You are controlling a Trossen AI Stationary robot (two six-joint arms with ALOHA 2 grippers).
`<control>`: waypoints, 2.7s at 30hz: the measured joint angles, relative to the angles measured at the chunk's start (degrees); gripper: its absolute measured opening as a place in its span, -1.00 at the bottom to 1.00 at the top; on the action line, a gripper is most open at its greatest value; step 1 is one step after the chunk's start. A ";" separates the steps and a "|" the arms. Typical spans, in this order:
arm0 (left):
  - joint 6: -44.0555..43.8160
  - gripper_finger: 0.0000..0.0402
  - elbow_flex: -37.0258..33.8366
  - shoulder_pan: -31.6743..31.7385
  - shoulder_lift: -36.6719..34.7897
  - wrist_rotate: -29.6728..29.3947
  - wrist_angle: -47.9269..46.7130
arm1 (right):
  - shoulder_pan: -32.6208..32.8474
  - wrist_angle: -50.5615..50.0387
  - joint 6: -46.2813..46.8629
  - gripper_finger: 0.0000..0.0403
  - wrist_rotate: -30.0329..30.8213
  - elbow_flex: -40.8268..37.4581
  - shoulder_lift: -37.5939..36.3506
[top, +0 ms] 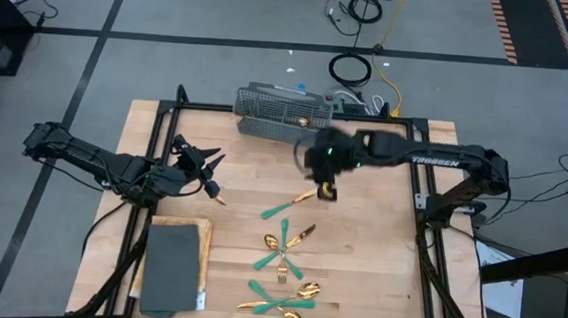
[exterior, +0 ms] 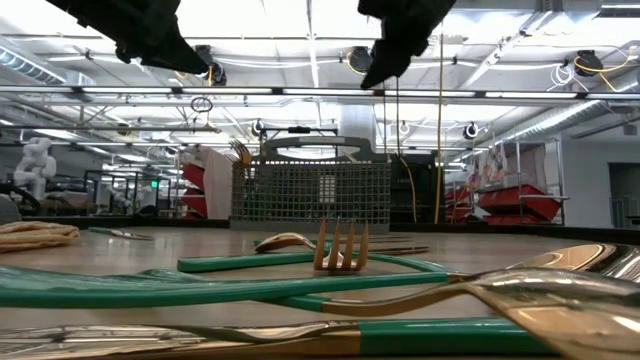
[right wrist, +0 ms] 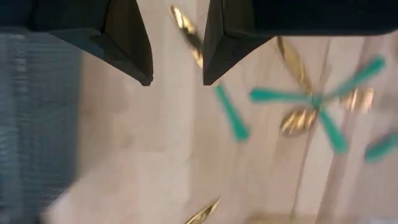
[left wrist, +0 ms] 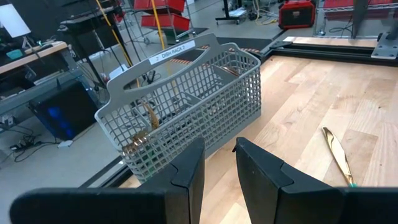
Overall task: Sort silverware
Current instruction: Put the green table knife into the gray silverware basket
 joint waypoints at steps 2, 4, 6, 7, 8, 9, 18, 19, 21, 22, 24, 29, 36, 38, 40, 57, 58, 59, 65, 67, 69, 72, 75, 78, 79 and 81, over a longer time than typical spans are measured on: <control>-0.02 -0.51 0.00 0.00 0.00 -0.01 0.00 | 2.61 0.90 -2.45 -0.35 1.57 -2.31 1.53; -0.02 -0.51 -0.02 -0.02 0.00 0.00 -0.07 | 4.41 3.41 -3.92 -0.35 1.51 -4.93 3.83; -0.02 -0.51 -0.02 -0.02 0.00 -0.01 -0.23 | 5.50 6.59 -5.17 -0.35 1.26 -7.52 6.62; -0.02 -0.51 -0.02 -0.02 0.00 0.00 -0.25 | 5.79 8.25 -6.20 -0.35 1.27 -8.45 8.20; -0.02 -0.51 -0.02 -0.01 0.00 -0.02 -0.25 | 6.05 9.91 -7.54 -0.35 1.34 -9.09 9.96; -0.02 -0.51 -0.02 0.00 0.00 -0.01 -0.28 | 6.23 11.13 -8.97 -0.35 1.32 -9.23 11.83; -0.06 -0.51 -0.02 0.00 0.00 -0.02 -0.46 | 6.41 11.05 -18.69 -0.35 1.29 -1.24 24.05; -0.04 -0.51 -0.02 0.00 0.00 -0.02 -0.54 | 6.41 10.65 -19.30 -0.35 1.33 0.08 24.96; -0.07 -0.51 -0.02 0.00 0.00 -0.02 -0.70 | 6.41 10.23 -20.44 -0.35 1.40 2.08 25.97; -0.07 -0.51 -0.02 0.00 0.00 -0.02 -1.05 | 6.40 10.08 -20.79 -0.35 1.50 2.74 26.48; -0.07 -0.51 -0.02 0.00 0.00 0.00 -1.24 | 6.27 9.67 -21.54 -0.35 1.49 3.25 26.78; -0.07 -0.51 -0.02 0.00 0.02 -0.02 -1.60 | 5.63 9.27 -21.98 -0.35 1.43 3.32 27.43; -0.11 -0.51 -0.04 0.00 0.02 -0.01 -2.68 | 4.10 11.18 -23.39 -0.35 1.48 3.32 30.99; -0.11 -0.51 -0.04 0.00 0.02 -0.01 -2.66 | 3.84 11.05 -23.51 -0.35 1.20 3.39 32.01; -0.11 -0.51 -0.04 0.00 0.02 -0.02 -2.68 | 3.62 10.43 -23.36 -0.35 1.11 3.55 32.68; -1.81 -0.51 -2.33 0.00 0.02 -0.09 -2.86 | 2.73 4.20 -20.94 -0.96 3.04 3.47 33.26; -2.59 -0.51 -2.71 0.00 0.02 -0.09 -2.95 | 2.67 3.94 -20.44 -0.96 3.22 3.47 33.26; -3.02 -0.51 -3.00 0.00 0.02 -0.09 -3.01 | 2.67 3.79 -20.25 -0.97 3.37 3.47 33.26; -4.50 -0.51 -3.27 0.00 0.02 -0.24 -2.86 | 4.64 3.24 -20.01 -0.99 7.94 3.27 31.52; -4.55 -0.51 -3.26 0.00 0.00 -0.24 -2.84 | 5.35 1.60 -19.86 -1.00 10.11 3.06 30.17; -4.57 -0.51 -3.27 0.00 0.00 -0.24 -2.82 | 5.66 -0.24 -19.18 -0.99 10.58 2.80 28.79; -4.55 -0.51 -3.28 0.00 0.00 -0.24 -2.62 | 6.01 -0.26 -17.63 -0.99 10.55 2.93 26.60; -4.56 -0.51 -3.27 0.00 0.00 -0.24 -2.44 | 6.37 -0.82 -17.06 -0.99 12.09 3.07 24.73; -4.56 -0.51 -3.27 0.00 0.00 -0.24 -2.38 | 6.54 -1.30 -16.71 -0.99 11.75 3.08 23.86; -4.55 -0.51 -3.26 0.00 0.00 -0.24 -2.40 | 6.43 -1.70 -16.83 -0.99 12.08 3.08 23.63; -4.57 -0.51 -3.28 0.00 0.00 -0.24 -2.40 | 6.19 -3.86 -19.23 -1.00 14.44 3.21 23.43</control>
